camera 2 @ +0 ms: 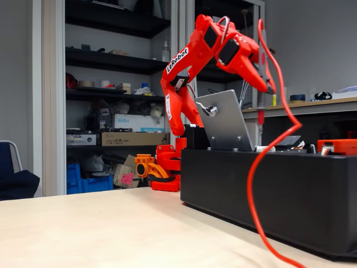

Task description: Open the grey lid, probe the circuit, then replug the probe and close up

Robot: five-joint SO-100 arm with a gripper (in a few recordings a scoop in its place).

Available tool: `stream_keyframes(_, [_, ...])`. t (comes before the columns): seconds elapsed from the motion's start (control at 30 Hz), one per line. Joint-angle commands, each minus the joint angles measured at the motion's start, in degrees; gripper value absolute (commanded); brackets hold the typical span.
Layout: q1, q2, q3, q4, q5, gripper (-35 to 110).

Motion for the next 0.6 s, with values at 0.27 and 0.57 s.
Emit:
stream_keyframes(0.27, [-0.26, 10.90, 10.11, -1.58, 0.35, 0])
stream_keyframes(0.57, [-0.09, 14.41, 13.71, -1.49, 0.35, 0])
